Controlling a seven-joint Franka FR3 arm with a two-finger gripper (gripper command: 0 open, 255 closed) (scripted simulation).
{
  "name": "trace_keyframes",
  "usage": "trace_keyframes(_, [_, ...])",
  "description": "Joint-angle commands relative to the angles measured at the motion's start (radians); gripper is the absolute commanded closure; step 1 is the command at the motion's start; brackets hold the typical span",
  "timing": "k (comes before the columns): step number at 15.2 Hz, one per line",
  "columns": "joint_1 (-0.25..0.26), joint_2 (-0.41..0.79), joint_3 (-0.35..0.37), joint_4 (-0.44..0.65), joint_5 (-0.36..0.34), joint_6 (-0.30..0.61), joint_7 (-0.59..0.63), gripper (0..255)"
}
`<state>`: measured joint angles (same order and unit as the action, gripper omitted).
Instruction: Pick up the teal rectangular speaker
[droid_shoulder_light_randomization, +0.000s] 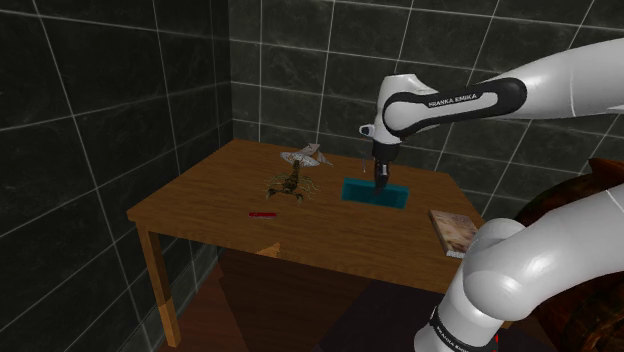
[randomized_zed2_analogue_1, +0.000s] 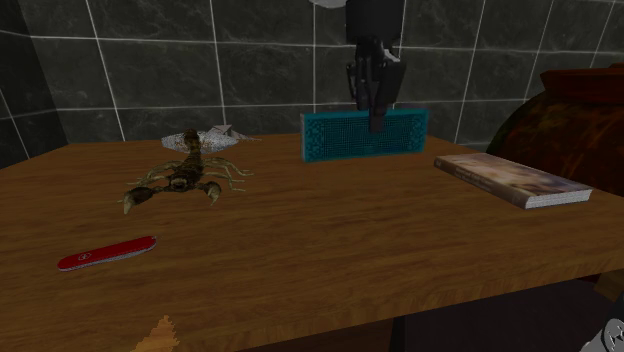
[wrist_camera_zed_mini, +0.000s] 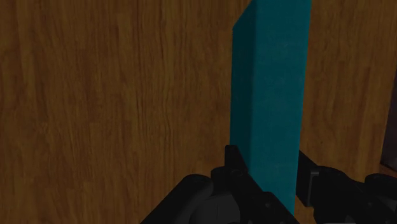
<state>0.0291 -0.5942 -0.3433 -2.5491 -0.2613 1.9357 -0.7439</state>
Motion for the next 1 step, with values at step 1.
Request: trace_keyframes(1, [0.001, -0.003, 0.002, 0.007, 0.002, -0.01, 0.0, 255])
